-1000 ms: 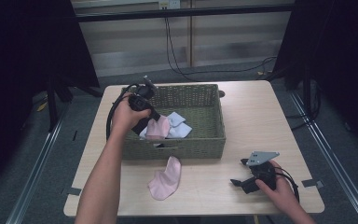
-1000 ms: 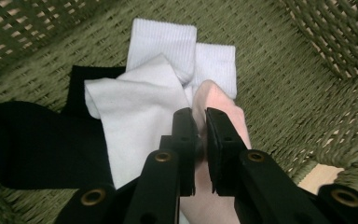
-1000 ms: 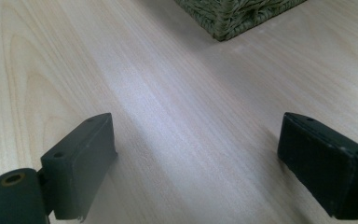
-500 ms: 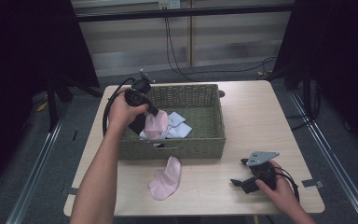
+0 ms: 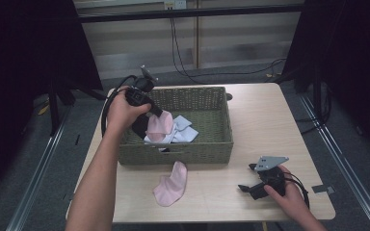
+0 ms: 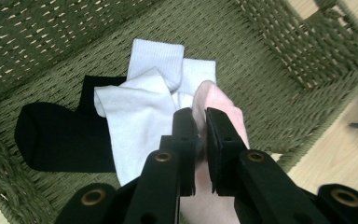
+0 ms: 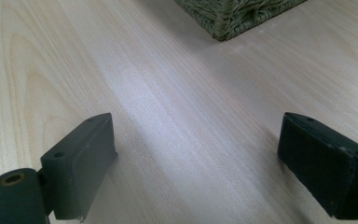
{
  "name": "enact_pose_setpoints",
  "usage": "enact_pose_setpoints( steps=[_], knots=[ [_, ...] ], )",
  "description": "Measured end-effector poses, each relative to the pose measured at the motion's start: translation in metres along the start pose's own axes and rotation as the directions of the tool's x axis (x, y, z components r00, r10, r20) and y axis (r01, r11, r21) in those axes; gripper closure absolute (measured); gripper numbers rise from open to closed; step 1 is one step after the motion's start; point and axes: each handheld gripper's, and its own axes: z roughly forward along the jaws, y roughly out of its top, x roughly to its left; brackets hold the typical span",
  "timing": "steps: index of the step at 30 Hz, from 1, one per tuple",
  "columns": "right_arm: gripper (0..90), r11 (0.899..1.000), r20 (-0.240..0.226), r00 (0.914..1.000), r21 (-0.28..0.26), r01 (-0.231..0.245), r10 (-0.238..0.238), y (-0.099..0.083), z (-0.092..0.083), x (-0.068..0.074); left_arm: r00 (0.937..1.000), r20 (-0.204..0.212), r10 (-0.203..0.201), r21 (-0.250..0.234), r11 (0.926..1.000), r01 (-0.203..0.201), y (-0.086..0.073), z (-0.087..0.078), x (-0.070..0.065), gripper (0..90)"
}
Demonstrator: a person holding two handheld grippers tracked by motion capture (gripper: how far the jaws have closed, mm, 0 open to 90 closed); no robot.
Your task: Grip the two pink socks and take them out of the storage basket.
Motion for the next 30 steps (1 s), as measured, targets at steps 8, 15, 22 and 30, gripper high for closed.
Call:
enact_pose_setpoints(
  steps=[8, 15, 22, 30],
  knots=[
    [10.4, 1.0, 0.0, 1.0, 0.0, 0.002, -0.002, 0.0, 0.0, 0.0, 0.9999, -0.008, 0.007, -0.022, 0.9997, -0.007, 0.003, -0.015, -0.005, 82.5],
    [10.4, 1.0, 0.0, 1.0, -0.001, 0.002, -0.002, 0.0, 0.0, 0.0, 1.0, 0.001, 0.001, -0.018, 0.9998, -0.001, 0.003, -0.023, -0.007, 82.6],
    [10.4, 1.0, 0.001, 1.0, -0.002, 0.004, -0.004, 0.0, 0.0, 0.0, 0.9997, 0.018, 0.015, -0.025, 0.9996, -0.015, 0.002, -0.031, -0.015, 82.7],
    [10.4, 1.0, 0.001, 1.0, -0.001, 0.002, -0.002, 0.0, 0.0, 0.0, 0.9995, 0.02, 0.023, -0.023, 0.9995, -0.023, 0.002, -0.041, -0.021, 82.8]
  ],
)
